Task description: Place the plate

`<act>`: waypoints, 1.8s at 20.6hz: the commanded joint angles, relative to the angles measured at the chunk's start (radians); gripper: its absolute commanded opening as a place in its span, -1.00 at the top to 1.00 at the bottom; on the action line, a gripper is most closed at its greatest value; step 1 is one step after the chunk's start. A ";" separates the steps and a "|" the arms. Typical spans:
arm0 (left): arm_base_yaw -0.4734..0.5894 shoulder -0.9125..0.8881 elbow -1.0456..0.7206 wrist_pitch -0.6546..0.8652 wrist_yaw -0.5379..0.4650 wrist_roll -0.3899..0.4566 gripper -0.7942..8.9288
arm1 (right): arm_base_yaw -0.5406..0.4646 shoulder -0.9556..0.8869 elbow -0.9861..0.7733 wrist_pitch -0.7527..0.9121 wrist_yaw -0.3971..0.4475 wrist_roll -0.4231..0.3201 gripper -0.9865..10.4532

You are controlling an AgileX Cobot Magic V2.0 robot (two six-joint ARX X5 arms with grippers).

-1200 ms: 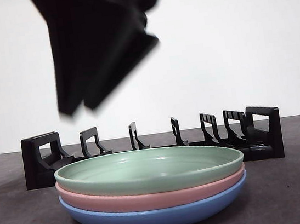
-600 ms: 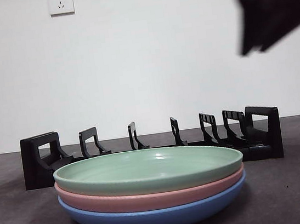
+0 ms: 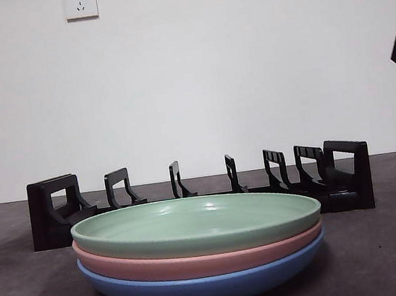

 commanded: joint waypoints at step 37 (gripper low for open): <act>0.039 -0.722 -0.837 0.726 -0.306 0.016 0.82 | 0.005 0.005 0.005 0.053 -0.003 0.042 0.79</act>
